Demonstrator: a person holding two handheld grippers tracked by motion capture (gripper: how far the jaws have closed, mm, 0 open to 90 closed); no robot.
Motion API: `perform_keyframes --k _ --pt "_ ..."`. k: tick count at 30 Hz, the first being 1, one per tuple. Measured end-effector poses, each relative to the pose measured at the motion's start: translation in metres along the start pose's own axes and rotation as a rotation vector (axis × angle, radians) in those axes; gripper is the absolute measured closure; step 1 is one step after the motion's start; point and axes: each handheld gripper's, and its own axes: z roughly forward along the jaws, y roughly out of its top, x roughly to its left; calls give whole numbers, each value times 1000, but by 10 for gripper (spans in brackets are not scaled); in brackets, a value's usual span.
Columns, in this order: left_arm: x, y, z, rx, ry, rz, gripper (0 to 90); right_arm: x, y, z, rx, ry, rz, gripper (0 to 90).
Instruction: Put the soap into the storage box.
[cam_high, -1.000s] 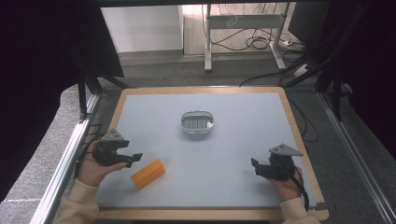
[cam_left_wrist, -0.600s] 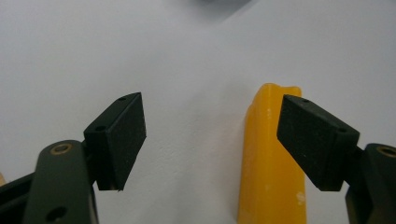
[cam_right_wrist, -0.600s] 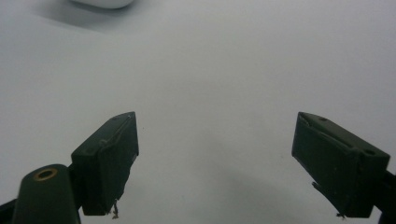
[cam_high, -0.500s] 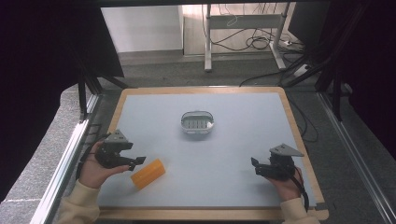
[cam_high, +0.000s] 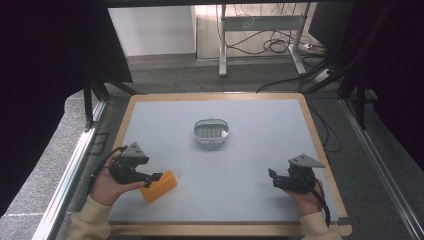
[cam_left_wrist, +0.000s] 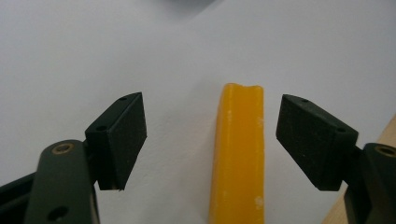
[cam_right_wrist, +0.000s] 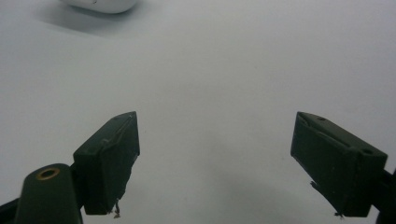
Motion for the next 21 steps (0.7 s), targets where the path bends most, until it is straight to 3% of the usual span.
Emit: perform_keyframes --k 16,21 --pt "-13 0 23 117 -17 38 239 -1 -1 1 8 -2 9 160" --pt "-16 -1 32 153 -17 32 249 -1 -1 2 9 0 11 160"
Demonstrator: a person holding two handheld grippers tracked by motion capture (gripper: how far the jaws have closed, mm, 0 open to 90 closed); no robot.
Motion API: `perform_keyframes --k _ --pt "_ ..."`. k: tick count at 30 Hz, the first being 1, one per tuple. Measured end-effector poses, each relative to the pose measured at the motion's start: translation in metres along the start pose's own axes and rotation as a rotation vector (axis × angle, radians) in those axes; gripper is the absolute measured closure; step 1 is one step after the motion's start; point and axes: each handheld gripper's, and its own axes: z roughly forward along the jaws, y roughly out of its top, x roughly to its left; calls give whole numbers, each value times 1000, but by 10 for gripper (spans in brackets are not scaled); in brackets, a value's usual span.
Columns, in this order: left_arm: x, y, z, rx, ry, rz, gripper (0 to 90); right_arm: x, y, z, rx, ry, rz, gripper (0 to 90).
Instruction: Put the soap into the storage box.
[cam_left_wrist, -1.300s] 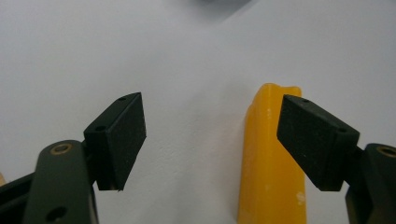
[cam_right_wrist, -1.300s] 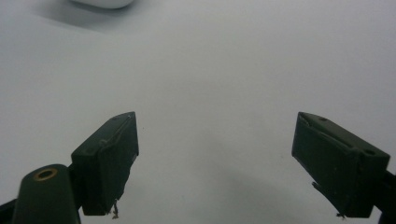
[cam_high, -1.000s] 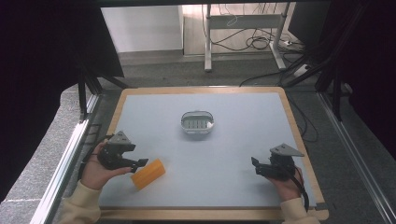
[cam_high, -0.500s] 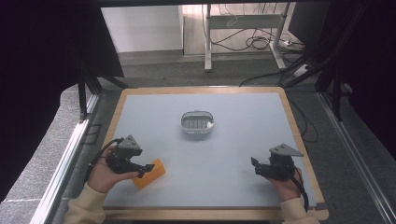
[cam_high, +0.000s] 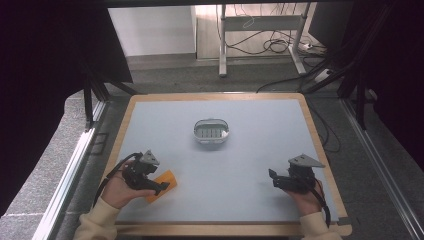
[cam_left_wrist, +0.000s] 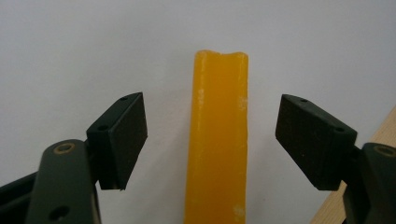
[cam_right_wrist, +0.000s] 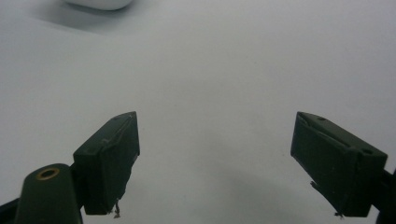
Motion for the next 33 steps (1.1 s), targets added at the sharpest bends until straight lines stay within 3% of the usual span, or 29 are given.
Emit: perform_keyframes --k 11,20,26,33 --pt "-3 -2 20 112 -1 -29 318 0 0 0 1 -3 -3 159" --pt "-3 -2 28 160 15 -42 425 0 0 0 1 -5 -8 159" --pt "-4 -2 33 179 21 -49 592 1 -1 1 6 -7 -13 159" --pt "-4 -2 31 172 34 -50 618 1 0 0 4 -9 -18 159"
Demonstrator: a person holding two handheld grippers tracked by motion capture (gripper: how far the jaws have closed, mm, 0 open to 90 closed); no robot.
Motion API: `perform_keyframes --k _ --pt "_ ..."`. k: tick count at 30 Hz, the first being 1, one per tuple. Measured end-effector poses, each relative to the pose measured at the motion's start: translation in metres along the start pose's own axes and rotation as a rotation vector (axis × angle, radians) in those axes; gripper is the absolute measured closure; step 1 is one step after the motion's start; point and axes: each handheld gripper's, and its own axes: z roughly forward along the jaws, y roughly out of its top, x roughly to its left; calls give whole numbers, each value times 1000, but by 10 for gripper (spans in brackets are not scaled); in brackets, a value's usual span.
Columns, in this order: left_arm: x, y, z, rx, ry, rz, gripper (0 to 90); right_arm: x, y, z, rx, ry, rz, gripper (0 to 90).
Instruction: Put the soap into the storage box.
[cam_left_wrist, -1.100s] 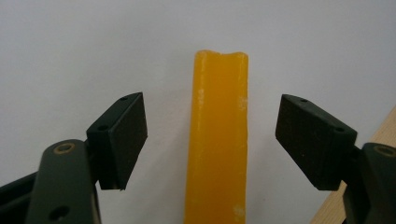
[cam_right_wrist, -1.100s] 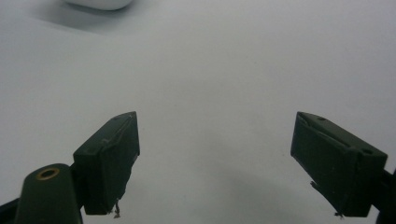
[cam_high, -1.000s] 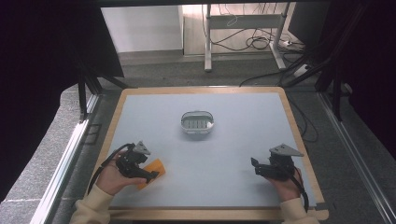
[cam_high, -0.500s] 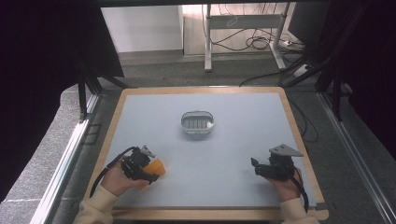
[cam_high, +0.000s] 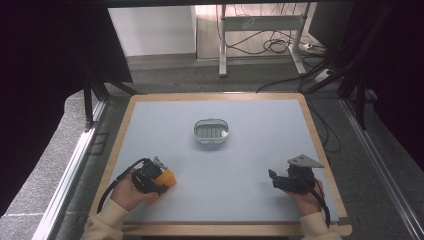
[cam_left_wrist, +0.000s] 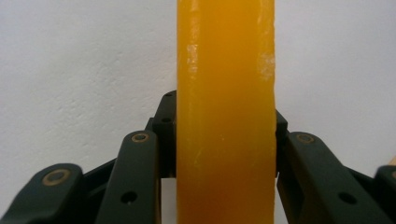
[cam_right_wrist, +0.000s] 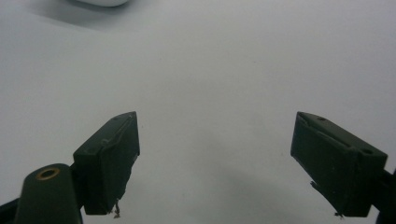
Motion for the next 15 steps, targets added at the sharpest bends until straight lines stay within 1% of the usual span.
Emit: perform_keyframes --k 2,5,9,13,15 --pt "0 0 -1 -4 7 -1 619 0 0 0 -1 -1 -2 160" --pt "3 0 -4 -16 -1 -3 619 -1 0 0 1 -3 -1 159" --pt "4 -1 -8 -38 0 -7 619 -1 0 0 -1 -3 2 159" --pt "5 -2 -12 -56 -20 -5 619 -1 0 0 -2 -3 0 160" --pt "5 -2 -13 -58 -23 -2 620 -1 0 0 -1 -3 -1 160"
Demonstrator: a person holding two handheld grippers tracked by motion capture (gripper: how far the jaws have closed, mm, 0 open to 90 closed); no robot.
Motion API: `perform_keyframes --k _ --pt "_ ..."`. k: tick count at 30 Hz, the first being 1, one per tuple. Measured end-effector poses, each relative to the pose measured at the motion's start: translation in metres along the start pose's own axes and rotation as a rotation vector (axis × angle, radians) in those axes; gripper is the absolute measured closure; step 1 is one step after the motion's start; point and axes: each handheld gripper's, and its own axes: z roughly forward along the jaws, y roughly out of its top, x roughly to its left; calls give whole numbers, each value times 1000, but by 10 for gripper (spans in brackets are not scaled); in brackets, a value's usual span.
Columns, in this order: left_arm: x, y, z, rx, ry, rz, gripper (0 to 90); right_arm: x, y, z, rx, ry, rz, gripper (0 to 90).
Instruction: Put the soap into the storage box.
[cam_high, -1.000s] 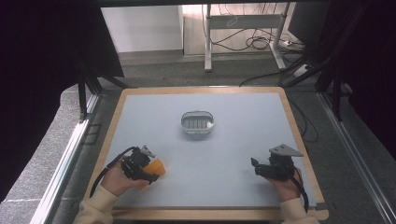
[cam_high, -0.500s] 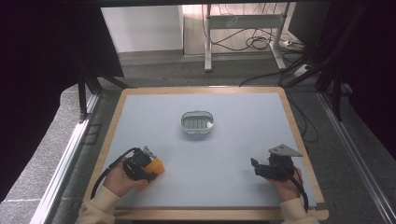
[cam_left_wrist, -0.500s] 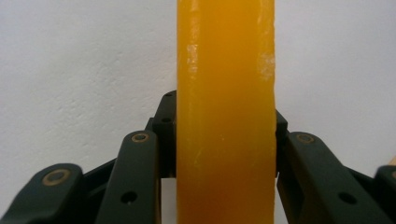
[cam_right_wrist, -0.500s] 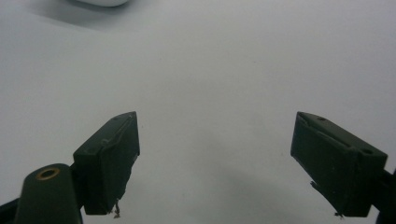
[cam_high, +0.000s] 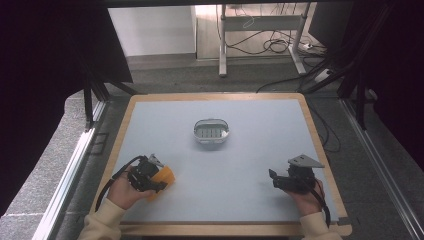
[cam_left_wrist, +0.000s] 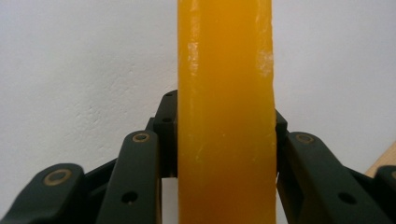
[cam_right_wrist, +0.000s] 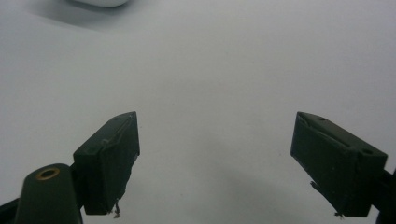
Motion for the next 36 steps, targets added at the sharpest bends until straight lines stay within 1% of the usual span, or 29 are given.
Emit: perform_keyframes --k 5,9,15,19,20,27,30,32,36 --pt "0 0 -2 -14 -17 4 620 0 0 0 2 -1 3 160" --pt "0 1 -6 -32 -53 5 620 -1 0 0 0 -2 2 160" --pt "2 0 -11 -51 -54 9 620 0 0 0 0 -2 0 160" --pt "3 0 -11 -55 -68 13 620 -1 0 0 1 -6 1 160" --pt "3 0 -12 -55 -62 14 620 -1 0 1 1 -6 3 160" --pt "3 0 -14 -66 -56 17 620 1 0 1 -2 -8 -1 160" --pt "2 1 -15 -74 -60 18 620 2 1 3 -5 -1 -3 160" --pt "1 2 -15 -77 -56 19 620 4 2 3 -8 11 2 160" --pt "-1 6 -14 -87 -60 12 620 5 2 3 -12 27 3 161"
